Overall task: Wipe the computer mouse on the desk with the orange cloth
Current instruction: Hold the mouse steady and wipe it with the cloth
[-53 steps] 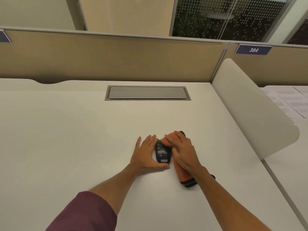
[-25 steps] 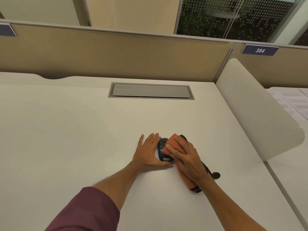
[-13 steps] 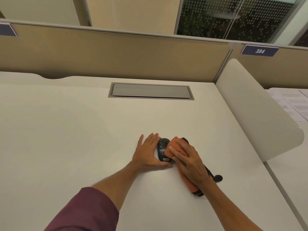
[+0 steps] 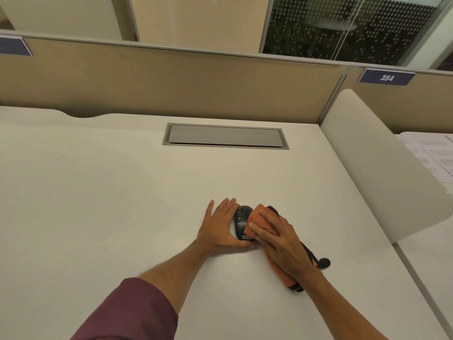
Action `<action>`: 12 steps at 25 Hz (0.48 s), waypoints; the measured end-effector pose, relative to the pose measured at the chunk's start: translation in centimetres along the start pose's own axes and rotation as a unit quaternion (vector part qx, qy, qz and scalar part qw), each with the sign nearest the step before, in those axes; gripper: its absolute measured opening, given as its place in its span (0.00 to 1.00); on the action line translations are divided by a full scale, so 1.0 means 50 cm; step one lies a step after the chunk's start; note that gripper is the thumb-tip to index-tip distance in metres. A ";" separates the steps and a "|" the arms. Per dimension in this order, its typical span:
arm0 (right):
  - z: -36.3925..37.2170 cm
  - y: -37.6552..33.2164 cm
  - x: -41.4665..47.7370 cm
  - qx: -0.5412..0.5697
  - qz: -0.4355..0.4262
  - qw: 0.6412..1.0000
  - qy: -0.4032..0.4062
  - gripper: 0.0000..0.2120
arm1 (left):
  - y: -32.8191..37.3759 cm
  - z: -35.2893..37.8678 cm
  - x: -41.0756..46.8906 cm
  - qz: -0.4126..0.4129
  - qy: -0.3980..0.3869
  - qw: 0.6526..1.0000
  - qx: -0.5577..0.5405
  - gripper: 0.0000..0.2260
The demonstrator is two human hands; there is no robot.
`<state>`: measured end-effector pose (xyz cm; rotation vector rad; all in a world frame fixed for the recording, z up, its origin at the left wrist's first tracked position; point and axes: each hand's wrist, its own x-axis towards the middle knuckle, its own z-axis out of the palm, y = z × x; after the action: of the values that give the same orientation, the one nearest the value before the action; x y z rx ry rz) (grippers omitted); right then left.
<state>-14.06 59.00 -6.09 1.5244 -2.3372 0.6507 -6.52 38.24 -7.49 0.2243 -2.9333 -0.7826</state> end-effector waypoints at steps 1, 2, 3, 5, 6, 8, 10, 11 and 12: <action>0.008 -0.005 0.009 0.004 0.015 1.000 0.003 0.15 | 0.002 -0.002 -0.002 -0.002 -0.001 1.000 -0.003 0.56; 0.012 -0.010 0.017 0.009 0.025 1.000 0.001 0.15 | 0.004 -0.002 -0.003 -0.002 0.001 1.000 -0.005 0.57; 0.015 -0.012 0.019 0.014 0.030 0.999 -0.006 0.15 | 0.005 -0.002 -0.005 -0.001 0.007 1.000 -0.007 0.57; 0.013 -0.010 0.006 0.021 0.020 0.999 -0.014 0.13 | 0.001 0.002 -0.005 0.001 0.021 1.000 -0.009 0.57; 0.007 -0.005 -0.005 0.022 0.004 1.000 -0.017 0.13 | -0.002 0.004 -0.003 0.005 0.025 1.000 -0.004 0.58; -0.005 0.008 -0.020 0.017 -0.014 0.999 -0.025 0.13 | -0.005 0.006 0.000 0.012 0.028 1.000 0.006 0.58; -0.008 0.012 -0.016 0.023 0.025 0.999 -0.015 0.14 | -0.005 0.002 0.000 0.008 0.016 1.000 0.005 0.57; -0.005 0.010 -0.009 0.032 0.053 0.998 -0.004 0.14 | -0.003 0.000 -0.001 0.005 0.010 1.000 0.002 0.56; -0.001 0.006 -0.001 0.036 0.068 0.997 0.002 0.15 | -0.001 -0.002 -0.001 0.004 0.009 1.000 0.000 0.56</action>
<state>-14.31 59.15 -6.14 1.4008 -2.4558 0.7783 -6.44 38.16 -7.45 0.2188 -2.9152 -0.7738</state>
